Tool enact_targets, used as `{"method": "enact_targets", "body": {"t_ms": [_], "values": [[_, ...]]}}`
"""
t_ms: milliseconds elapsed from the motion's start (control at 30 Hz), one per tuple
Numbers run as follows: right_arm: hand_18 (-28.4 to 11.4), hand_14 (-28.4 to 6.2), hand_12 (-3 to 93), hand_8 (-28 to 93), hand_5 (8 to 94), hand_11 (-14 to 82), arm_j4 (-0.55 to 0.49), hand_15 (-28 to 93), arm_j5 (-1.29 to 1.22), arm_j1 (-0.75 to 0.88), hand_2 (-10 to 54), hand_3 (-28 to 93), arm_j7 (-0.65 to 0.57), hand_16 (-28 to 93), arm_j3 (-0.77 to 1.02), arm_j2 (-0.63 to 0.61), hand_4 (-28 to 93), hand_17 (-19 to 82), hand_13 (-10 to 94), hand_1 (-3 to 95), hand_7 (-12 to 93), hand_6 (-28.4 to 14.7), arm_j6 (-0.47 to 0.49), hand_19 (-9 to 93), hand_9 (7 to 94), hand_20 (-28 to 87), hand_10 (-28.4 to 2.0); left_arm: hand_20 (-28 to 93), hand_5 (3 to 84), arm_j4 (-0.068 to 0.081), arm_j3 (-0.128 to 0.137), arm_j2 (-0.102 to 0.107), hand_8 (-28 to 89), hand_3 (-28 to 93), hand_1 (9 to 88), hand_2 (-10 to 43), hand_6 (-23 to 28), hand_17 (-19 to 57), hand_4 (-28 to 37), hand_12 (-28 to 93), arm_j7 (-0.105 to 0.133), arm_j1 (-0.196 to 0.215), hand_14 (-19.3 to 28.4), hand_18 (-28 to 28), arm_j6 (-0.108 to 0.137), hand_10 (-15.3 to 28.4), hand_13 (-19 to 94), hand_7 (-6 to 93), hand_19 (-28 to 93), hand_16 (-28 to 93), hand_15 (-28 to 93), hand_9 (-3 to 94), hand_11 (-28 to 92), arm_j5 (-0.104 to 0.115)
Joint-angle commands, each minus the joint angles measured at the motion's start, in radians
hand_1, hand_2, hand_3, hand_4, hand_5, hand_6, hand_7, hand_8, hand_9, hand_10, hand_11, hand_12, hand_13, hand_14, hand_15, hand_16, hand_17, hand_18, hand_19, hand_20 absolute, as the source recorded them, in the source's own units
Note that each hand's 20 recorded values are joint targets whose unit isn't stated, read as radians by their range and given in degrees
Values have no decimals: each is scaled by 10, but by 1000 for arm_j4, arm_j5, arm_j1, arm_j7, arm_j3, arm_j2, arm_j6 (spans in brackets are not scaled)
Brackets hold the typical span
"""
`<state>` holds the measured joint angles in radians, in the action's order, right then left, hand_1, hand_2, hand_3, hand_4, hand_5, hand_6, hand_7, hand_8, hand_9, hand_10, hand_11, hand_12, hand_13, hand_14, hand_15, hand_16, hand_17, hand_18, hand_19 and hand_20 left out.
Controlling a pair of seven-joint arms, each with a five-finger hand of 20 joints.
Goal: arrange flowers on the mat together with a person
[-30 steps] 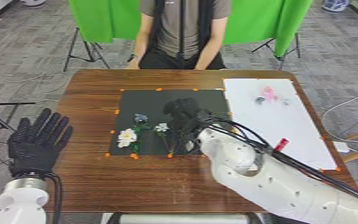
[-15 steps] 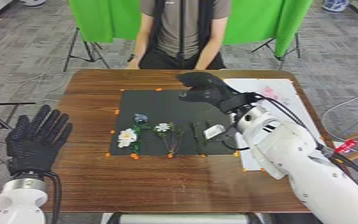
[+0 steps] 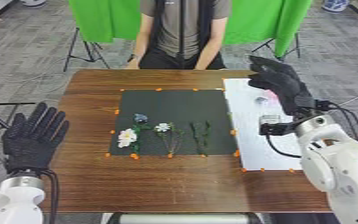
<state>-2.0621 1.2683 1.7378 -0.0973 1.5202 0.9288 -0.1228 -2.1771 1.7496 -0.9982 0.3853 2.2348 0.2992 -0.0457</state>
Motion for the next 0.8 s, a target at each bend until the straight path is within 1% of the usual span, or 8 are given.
{"method": "enact_targets", "body": {"t_ms": [33,67,267,500,567,633,700,800], "values": [[-167,-161,171,-78,373,42,-7,187,19,124,33,680,10,219,106,13,-244,137,287,214,111,-29,-40,353,376,137,-141,103,433,10,4,9,-118,708,297,142,67,-40,-283,79,11,-7,133,123,6,142,285,184,342,-89,296,387,204,-6],[-167,-161,170,-78,374,43,-14,187,12,148,32,682,7,221,129,16,-244,137,289,214,111,-29,-43,352,377,137,-141,103,433,11,-1,14,-118,707,297,142,67,-40,-283,79,20,-16,133,123,19,142,284,184,342,-89,296,387,204,3],[-166,-162,169,-80,379,44,-37,184,27,237,27,687,14,225,214,36,-242,137,291,214,115,-28,-80,348,381,139,-141,104,436,14,9,22,-117,709,297,140,68,-40,-283,79,29,-31,132,124,14,143,285,184,344,-88,297,391,206,-2],[-167,-162,168,-81,380,45,-51,181,1,280,22,688,38,229,253,57,-241,137,292,216,117,-27,-86,346,383,141,-140,104,438,2,25,8,-118,709,298,140,69,-40,-283,78,45,-14,133,124,37,144,287,187,345,-90,303,394,207,5],[-167,-162,168,-81,381,46,-53,181,5,281,22,688,39,230,248,61,-241,136,292,216,117,-27,-84,346,384,142,-140,104,439,-3,29,1,-119,709,298,140,68,-40,-283,79,52,-6,133,124,46,145,288,188,345,-91,303,396,208,15],[-167,-161,168,-82,382,47,-54,180,9,280,22,687,42,230,244,63,-242,136,293,217,118,-27,-74,345,384,142,-141,104,441,-10,29,-3,-119,710,298,141,69,-40,-283,79,64,-7,133,124,82,145,291,190,345,-91,304,398,209,43],[-167,-161,167,-82,389,47,-57,180,23,280,23,688,33,230,243,64,-241,136,295,217,121,-24,-63,344,388,143,-140,105,450,-6,27,-6,-120,710,299,142,71,-40,-283,79,71,-3,134,125,66,146,295,192,348,-92,307,406,211,58],[-167,-162,166,-85,394,47,-59,181,20,278,24,686,31,231,241,65,-241,136,296,218,123,-22,-69,343,390,143,-140,106,451,-6,20,-10,-121,711,299,144,71,-40,-283,78,61,-4,134,125,66,147,298,193,351,-93,309,409,212,52]]}}
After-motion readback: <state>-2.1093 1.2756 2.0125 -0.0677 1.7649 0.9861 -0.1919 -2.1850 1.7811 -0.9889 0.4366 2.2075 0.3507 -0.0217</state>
